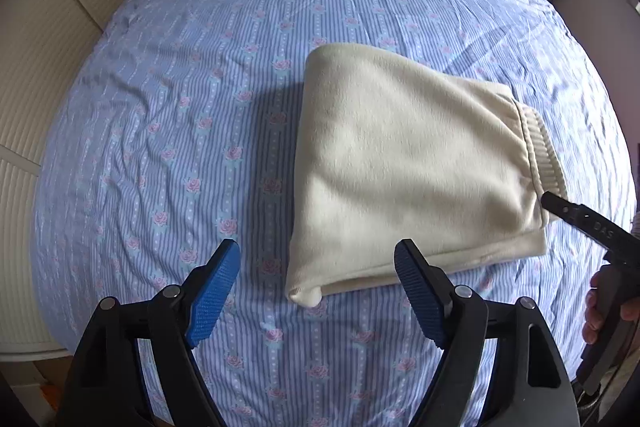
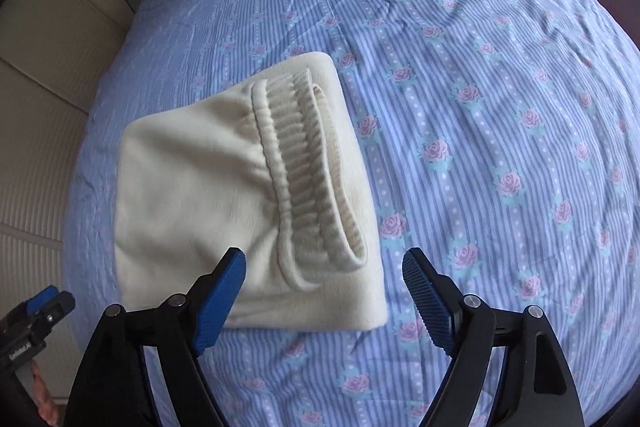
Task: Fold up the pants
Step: 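Open the right tool and reposition it over the ribbed waistband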
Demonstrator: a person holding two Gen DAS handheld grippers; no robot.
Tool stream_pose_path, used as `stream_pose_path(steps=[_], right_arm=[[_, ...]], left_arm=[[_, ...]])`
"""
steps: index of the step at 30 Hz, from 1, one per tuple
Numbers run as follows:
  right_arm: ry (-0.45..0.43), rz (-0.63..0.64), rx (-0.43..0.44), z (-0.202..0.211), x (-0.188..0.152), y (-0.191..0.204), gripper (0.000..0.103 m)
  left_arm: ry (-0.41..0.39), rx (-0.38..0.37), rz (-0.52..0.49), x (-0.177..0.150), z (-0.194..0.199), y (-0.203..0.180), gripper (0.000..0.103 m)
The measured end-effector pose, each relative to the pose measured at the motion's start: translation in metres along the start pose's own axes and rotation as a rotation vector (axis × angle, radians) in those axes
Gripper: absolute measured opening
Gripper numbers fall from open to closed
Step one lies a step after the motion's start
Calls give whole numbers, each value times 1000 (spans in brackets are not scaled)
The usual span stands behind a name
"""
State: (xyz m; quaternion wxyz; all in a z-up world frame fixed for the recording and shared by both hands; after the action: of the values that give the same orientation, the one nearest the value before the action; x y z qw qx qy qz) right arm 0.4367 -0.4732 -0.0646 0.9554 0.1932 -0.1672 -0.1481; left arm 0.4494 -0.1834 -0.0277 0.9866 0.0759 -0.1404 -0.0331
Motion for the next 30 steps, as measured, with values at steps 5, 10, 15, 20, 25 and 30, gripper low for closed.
stream_pose_path(steps=[5,10,15,20,25,30], right_arm=[[80,-61,26,-33,5,-13,82],[96,-70,57,-42,1,-22,82],[104,-48,63,-55,-1,-29,85],[113,-70,93,-67,-6,-36,87],[123,-123,128,-80,-8,-48,90],[142,-171,155,-87,-7,-48,83]], left_arm=[[-1,10,25,5,1,2,80],[-2,49,-10,6,-3,2,82],[19,69,-16,8,-14,4,82],[35,84,-41,10,-27,0,82],[39,81,-66,16,-38,-4,82],[47,21,-70,24,-49,-2,82]])
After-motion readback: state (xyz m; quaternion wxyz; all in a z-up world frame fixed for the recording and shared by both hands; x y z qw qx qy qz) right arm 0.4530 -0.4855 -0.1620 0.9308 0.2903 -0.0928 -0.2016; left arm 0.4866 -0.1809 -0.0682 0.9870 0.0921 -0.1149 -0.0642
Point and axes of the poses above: each gripper's, at about its wrist camera, not at the fingertips, and z roughly against the way its jaws point, y to its left, x to its top, the point moved 5 cm from there along -z, roughly the way its jaws point, and after that the axes turned 6 degrees about x, right-handed, at the moved point
